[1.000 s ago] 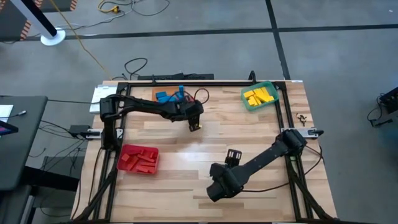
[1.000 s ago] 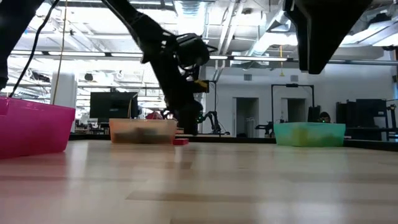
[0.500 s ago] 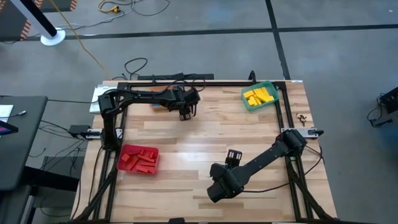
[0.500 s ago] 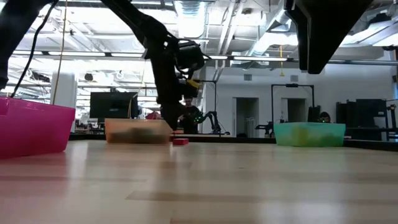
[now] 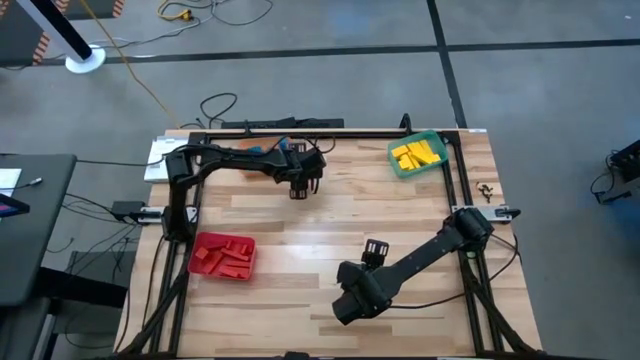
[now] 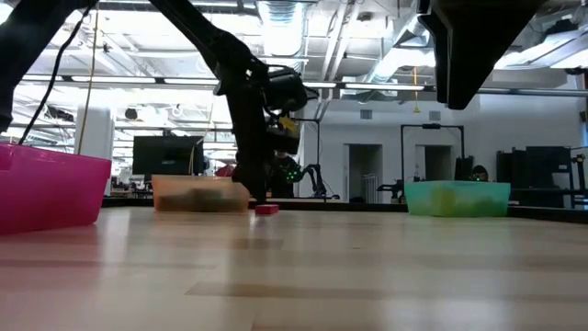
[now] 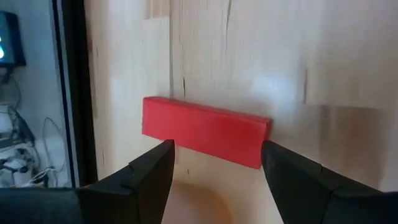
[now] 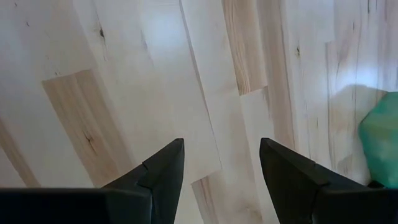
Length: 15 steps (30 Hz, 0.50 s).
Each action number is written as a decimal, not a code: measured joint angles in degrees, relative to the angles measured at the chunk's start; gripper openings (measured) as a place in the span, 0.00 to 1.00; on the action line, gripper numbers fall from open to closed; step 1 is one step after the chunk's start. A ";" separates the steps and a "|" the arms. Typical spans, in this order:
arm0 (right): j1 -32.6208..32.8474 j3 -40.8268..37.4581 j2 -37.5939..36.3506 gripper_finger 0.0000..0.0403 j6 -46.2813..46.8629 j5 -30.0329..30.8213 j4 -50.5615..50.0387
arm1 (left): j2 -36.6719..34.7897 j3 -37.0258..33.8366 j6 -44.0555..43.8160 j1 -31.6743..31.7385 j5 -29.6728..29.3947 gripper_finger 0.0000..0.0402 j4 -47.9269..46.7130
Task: Sort blocks
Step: Put the red block into the red bin
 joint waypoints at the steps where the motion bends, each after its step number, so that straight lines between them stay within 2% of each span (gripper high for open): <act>1: 0.00 0.00 0.00 0.55 0.00 0.00 0.02 | 0.83 0.04 -0.14 -0.04 -0.56 0.59 0.70; 7: 0.13 0.02 0.00 0.55 0.30 0.00 0.05 | 3.01 0.28 -0.30 0.66 -0.62 0.59 0.91; 15: 0.42 0.02 0.00 0.55 0.09 0.05 -0.05 | 3.55 0.81 -1.51 -0.88 5.65 0.59 -4.16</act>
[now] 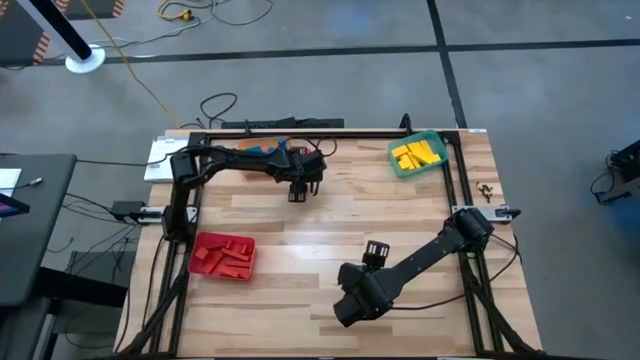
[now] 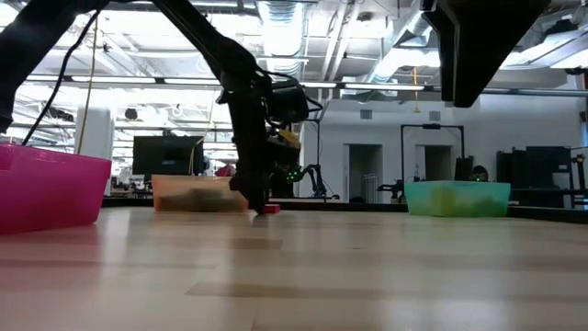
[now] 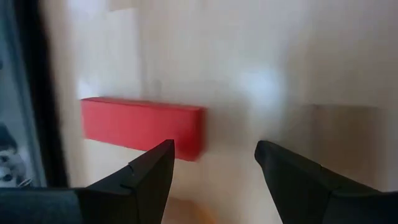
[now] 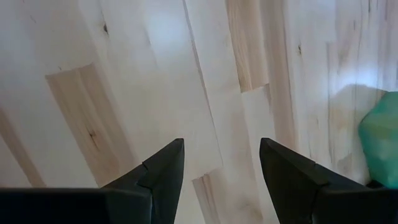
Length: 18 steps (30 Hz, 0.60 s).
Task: Sort blocks
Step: Put the red block into the red bin
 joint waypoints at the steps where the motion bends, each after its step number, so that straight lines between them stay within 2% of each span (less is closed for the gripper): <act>1: -0.02 0.00 0.00 0.55 -0.10 0.02 0.04 | -0.19 -0.03 0.01 -0.38 0.97 0.59 -0.77; 8: -0.46 0.00 0.00 0.55 -1.14 0.78 0.09 | -1.73 -0.21 -1.61 -1.99 10.62 0.59 -6.94; 13: -0.48 0.00 0.00 0.55 -1.65 2.40 0.10 | -2.31 0.41 -2.33 -3.60 11.62 0.59 -11.03; 18: -1.06 0.00 0.00 0.55 -2.28 3.09 0.05 | -2.22 3.04 -4.23 -3.32 11.10 0.59 -8.04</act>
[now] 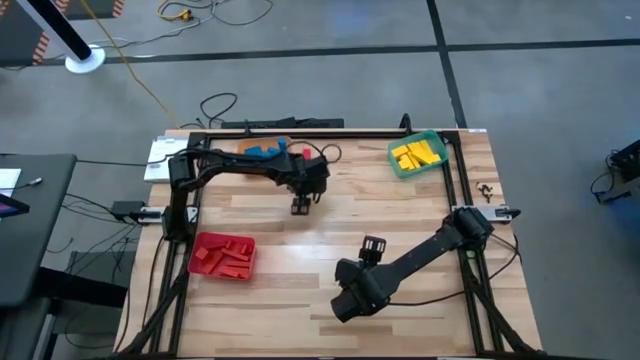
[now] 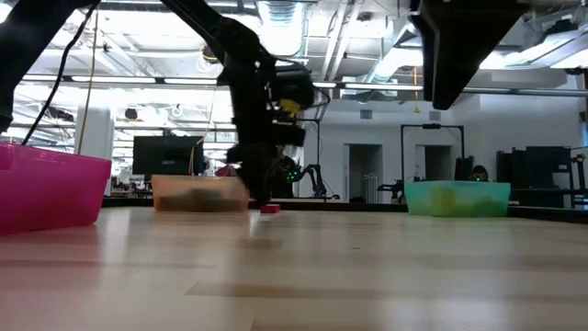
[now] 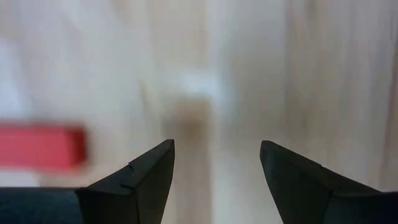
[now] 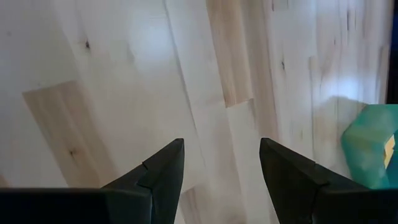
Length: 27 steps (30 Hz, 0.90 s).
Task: Sort blocks
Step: Put the red block into the red bin
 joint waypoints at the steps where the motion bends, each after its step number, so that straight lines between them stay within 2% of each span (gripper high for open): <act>1: -0.16 0.00 0.00 0.55 0.02 0.08 0.00 | -0.01 0.52 0.29 0.34 -0.05 0.59 1.69; 4: -0.19 0.00 0.00 0.55 0.02 0.30 -0.01 | -0.02 2.34 1.30 1.72 -2.25 0.59 3.06; 6: -0.17 0.00 0.00 0.55 0.02 0.30 0.02 | -0.06 3.49 2.54 2.63 -6.82 0.59 4.39; 8: -0.12 0.00 0.00 0.55 0.02 0.30 0.01 | -0.20 3.93 4.30 3.69 -13.93 0.59 6.06; 10: -0.12 0.00 0.00 0.55 0.04 0.28 0.00 | -0.22 3.95 5.54 5.21 -17.27 0.59 7.47; 20: -0.15 0.00 0.00 0.55 0.04 1.57 0.01 | -0.17 3.95 6.27 10.56 -15.75 0.59 12.10; 27: -0.19 0.00 0.00 0.55 0.06 1.90 0.26 | 4.16 3.98 7.05 11.09 -15.12 0.59 11.34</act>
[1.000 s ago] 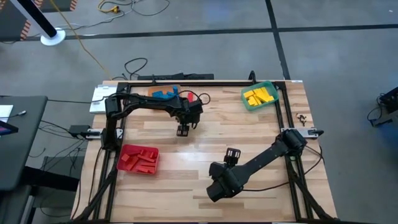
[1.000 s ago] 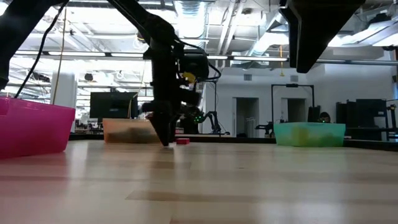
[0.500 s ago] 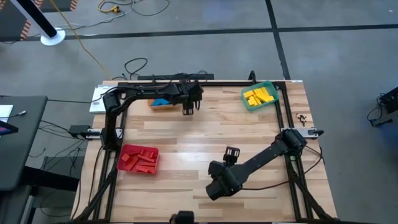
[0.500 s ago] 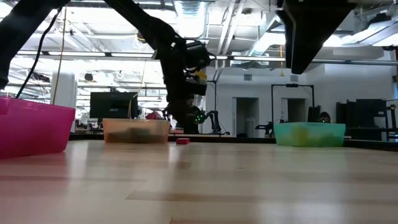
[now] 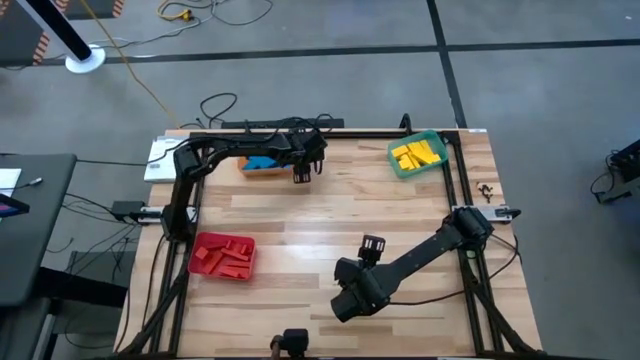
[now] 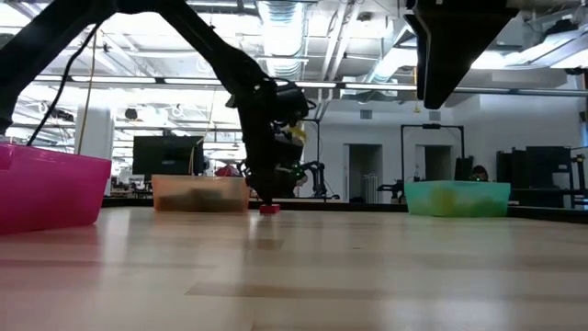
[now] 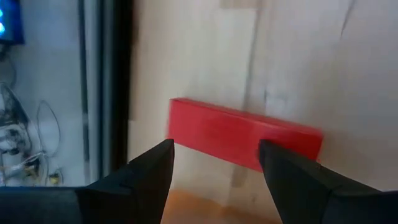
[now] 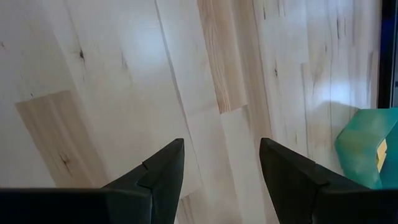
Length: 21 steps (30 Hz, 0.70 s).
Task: Sort blocks
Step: Put the red block into the red bin
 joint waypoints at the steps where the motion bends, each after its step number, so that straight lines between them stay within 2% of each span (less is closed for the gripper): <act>1: 0.00 -0.02 0.00 0.55 0.01 0.00 0.11 | 0.71 0.08 0.06 -0.10 -1.04 0.59 0.01; 5: 0.00 -0.02 0.00 0.55 0.19 0.01 0.39 | 2.02 0.25 -0.22 -0.61 -3.02 0.59 -0.14; 10: 0.00 -0.02 0.00 0.55 0.21 -0.01 0.24 | 2.07 0.23 -0.72 -1.58 -2.81 0.59 -1.42; 15: 0.00 -0.02 0.00 0.55 0.15 0.26 0.22 | 2.02 0.27 -2.95 -3.39 2.72 0.59 -8.00; 21: -0.26 -0.02 0.00 0.55 -0.56 0.99 -0.09 | 1.14 0.14 -5.38 -7.74 5.93 0.59 -14.25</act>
